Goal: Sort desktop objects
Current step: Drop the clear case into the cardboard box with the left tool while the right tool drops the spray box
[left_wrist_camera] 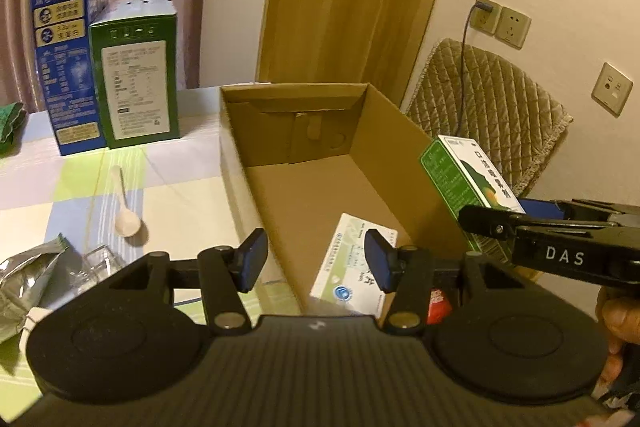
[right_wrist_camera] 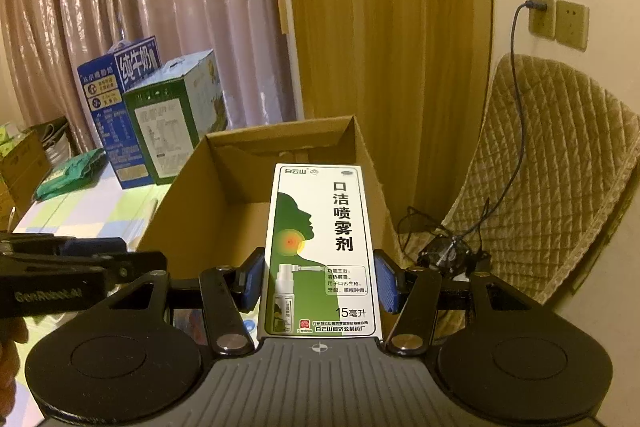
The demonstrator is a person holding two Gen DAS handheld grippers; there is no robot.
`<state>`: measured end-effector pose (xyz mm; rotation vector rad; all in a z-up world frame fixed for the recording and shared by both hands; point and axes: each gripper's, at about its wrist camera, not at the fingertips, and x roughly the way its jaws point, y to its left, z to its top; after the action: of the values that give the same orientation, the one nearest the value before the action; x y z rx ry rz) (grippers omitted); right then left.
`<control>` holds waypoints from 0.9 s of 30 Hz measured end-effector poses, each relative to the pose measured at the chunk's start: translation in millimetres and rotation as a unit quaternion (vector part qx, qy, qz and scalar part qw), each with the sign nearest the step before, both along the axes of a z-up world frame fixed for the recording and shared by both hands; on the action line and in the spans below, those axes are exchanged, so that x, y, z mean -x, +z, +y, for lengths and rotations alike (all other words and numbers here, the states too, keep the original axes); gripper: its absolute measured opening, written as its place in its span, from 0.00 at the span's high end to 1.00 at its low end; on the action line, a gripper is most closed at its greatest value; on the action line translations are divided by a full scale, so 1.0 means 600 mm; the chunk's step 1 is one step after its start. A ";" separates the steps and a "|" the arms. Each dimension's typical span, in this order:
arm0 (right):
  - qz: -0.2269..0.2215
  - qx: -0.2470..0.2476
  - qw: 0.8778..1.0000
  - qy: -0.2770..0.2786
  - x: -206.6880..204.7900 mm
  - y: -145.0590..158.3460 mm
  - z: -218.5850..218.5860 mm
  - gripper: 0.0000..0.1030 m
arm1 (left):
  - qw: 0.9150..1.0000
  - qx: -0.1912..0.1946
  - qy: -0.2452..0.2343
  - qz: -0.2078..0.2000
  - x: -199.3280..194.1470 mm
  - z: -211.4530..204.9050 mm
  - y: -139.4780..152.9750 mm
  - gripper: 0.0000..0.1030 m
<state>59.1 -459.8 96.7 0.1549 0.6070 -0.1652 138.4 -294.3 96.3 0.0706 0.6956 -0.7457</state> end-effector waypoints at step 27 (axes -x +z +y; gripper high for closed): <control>-0.056 -0.037 0.997 0.026 0.104 0.097 0.110 0.23 | 0.998 -0.012 0.051 -0.028 0.107 0.216 0.043 0.11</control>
<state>-3.4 -393.9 155.0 0.2187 0.5057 -0.0833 74.2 -164.8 122.1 0.0768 0.6495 -0.6365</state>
